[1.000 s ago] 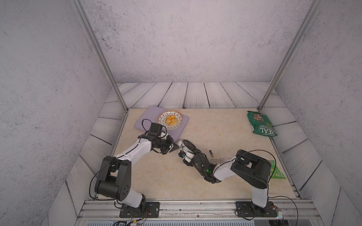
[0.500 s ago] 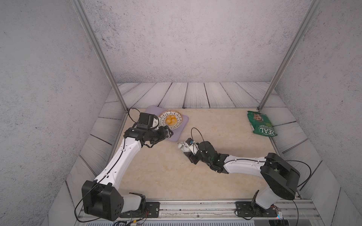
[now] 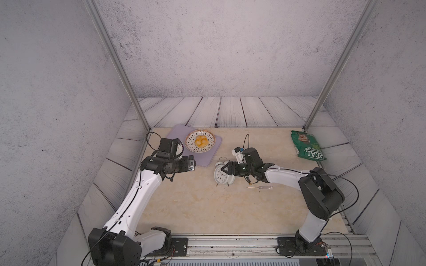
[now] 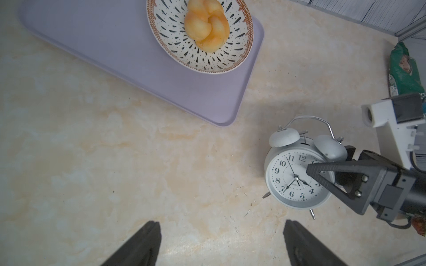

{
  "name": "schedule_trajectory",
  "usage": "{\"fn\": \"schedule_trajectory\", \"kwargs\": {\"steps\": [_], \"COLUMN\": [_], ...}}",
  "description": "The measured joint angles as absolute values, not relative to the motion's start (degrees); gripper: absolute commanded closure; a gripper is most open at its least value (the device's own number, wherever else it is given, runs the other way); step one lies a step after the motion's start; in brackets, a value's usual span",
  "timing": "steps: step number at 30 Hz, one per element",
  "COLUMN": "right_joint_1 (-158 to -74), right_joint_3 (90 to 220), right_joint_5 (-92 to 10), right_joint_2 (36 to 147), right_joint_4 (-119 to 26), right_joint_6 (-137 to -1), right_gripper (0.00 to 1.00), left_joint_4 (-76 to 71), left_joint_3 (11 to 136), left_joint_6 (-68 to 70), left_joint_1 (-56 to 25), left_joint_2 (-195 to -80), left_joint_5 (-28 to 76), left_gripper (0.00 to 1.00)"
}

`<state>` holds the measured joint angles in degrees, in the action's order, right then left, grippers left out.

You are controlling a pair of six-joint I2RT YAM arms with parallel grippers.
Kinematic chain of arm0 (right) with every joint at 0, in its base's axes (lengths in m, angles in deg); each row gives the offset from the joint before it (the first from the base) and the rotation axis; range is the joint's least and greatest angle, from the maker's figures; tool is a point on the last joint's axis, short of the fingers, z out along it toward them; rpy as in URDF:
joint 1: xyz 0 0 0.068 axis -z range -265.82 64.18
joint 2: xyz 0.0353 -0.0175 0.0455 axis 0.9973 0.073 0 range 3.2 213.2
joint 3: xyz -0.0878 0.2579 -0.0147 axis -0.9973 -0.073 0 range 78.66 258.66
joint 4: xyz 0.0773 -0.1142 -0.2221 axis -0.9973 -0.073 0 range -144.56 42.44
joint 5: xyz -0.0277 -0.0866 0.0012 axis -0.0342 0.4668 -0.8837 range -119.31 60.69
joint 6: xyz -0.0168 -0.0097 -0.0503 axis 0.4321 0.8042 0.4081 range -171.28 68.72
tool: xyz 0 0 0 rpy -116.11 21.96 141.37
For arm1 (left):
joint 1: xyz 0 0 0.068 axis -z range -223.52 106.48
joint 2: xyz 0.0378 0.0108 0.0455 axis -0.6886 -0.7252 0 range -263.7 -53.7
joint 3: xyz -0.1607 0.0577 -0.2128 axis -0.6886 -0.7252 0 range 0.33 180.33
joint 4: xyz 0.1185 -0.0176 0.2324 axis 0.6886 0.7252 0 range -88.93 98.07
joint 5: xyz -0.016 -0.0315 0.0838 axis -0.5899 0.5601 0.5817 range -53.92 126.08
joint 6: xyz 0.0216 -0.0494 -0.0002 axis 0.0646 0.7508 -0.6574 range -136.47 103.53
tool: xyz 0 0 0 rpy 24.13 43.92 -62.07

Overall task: Remove the battery from the alarm
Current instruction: Adjust the alarm at the center of the board.

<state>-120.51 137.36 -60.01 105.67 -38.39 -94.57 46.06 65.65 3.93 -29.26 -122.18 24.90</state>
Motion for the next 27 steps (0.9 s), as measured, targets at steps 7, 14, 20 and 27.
{"fn": "schedule_trajectory", "kwargs": {"steps": [7,14,20,27], "right_joint_1": [-116.5,-112.5,-107.1,-93.3], "right_joint_3": [141.1,143.7,146.7,141.4], "right_joint_5": [-67.3,-68.2,-62.3,-40.3], "right_joint_2": [111.7,112.2,109.5,89.7], "right_joint_4": [-41.1,-49.6,-61.4,-66.0], "right_joint_6": [-99.6,-97.1,-90.3,-82.1], "right_gripper": [0.24,0.16,0.10,0.06], "left_joint_4": [45.9,45.5,43.3,32.2], "left_joint_3": [64.6,63.8,61.8,52.1], "left_joint_6": [3.2,3.1,3.1,6.3], "left_joint_1": [-29.3,-29.3,-29.3,-31.3], "left_joint_2": [-120.0,-118.4,-118.1,-120.7], "left_joint_5": [25.2,26.0,29.2,44.1], "left_gripper": [0.10,0.06,0.01,0.01]}}
